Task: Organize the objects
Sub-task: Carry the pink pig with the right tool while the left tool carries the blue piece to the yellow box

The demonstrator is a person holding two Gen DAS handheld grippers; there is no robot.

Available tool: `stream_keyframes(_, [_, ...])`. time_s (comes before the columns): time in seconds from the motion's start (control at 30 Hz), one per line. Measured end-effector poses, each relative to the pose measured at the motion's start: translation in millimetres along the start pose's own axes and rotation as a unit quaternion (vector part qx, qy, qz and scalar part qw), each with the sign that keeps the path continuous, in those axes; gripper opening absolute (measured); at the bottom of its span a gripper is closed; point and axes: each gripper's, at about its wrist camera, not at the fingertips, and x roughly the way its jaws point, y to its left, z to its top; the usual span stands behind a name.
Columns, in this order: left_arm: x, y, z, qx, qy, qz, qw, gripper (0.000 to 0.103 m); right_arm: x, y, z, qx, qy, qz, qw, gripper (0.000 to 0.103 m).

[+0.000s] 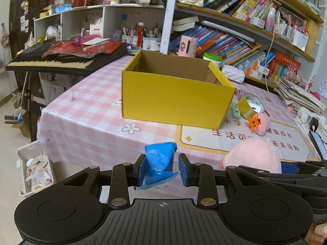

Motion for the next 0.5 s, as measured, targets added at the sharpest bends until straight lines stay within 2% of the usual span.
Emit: stream_keyframes(0.5, [-6.4,24.8,6.5,-0.014,-0.02,0.006,0.9997,0.032,4.9,27.0,10.9,-0.024,-0.009,0.01,1.0,0.063])
